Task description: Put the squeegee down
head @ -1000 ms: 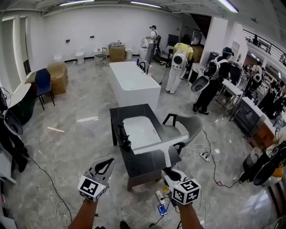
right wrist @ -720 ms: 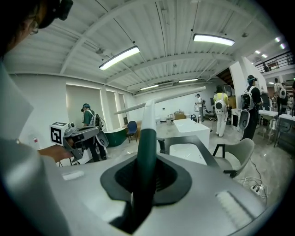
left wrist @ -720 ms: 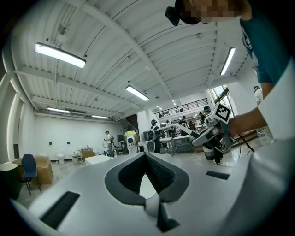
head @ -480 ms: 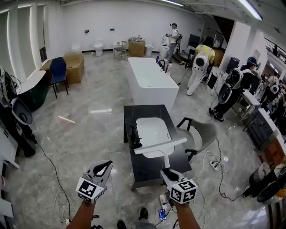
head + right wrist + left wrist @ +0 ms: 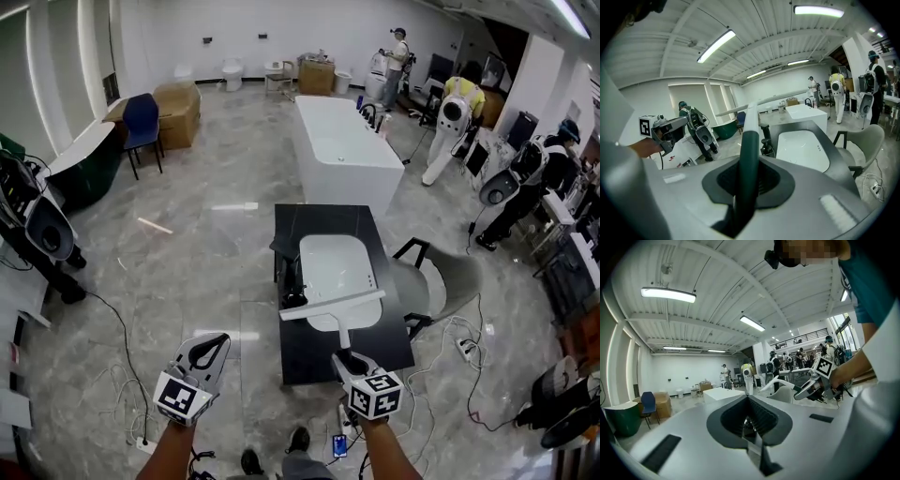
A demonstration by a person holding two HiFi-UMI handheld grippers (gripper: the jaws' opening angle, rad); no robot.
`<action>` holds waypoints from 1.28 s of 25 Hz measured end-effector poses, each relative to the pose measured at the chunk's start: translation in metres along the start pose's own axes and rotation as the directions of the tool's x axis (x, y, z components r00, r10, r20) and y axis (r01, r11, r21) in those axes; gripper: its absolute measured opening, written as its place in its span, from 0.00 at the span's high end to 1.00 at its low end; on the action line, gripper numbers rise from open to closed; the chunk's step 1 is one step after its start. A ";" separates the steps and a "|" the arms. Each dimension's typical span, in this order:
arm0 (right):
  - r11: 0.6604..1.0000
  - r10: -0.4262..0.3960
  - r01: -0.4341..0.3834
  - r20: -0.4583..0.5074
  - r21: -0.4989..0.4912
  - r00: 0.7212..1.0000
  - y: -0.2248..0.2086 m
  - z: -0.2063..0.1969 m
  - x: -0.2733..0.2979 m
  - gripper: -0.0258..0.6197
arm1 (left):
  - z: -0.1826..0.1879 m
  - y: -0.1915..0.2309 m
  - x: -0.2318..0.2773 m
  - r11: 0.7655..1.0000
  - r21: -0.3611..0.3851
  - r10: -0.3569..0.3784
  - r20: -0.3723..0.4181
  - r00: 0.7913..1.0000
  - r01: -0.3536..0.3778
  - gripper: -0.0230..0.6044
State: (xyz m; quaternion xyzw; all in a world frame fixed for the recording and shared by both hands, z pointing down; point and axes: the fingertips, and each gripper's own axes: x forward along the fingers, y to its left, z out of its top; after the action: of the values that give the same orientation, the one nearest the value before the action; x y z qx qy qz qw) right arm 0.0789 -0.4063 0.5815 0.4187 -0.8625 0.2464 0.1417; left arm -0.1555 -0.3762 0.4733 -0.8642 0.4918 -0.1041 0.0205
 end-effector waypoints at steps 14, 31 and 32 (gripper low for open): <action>0.993 0.031 -0.004 -0.237 0.115 0.971 -0.080 -0.124 0.110 0.88 | -0.085 0.003 0.049 0.996 -0.064 0.059 -0.123 0.991 -0.067 0.96; 0.980 0.020 0.058 -0.385 0.190 0.923 -0.103 -0.205 0.160 0.87 | -0.150 -0.005 0.051 0.988 -0.117 0.077 -0.219 0.973 -0.104 0.96; 0.980 0.012 0.067 -0.387 0.189 0.922 -0.104 -0.206 0.162 0.87 | -0.151 -0.004 0.050 0.988 -0.117 0.077 -0.220 0.972 -0.105 0.96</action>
State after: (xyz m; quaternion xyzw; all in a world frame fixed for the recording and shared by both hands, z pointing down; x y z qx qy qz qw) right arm 0.0707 -0.4547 0.8594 0.3859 -0.7827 0.4069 0.2700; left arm -0.1571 -0.4068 0.6300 -0.8240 0.5359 -0.1642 -0.0835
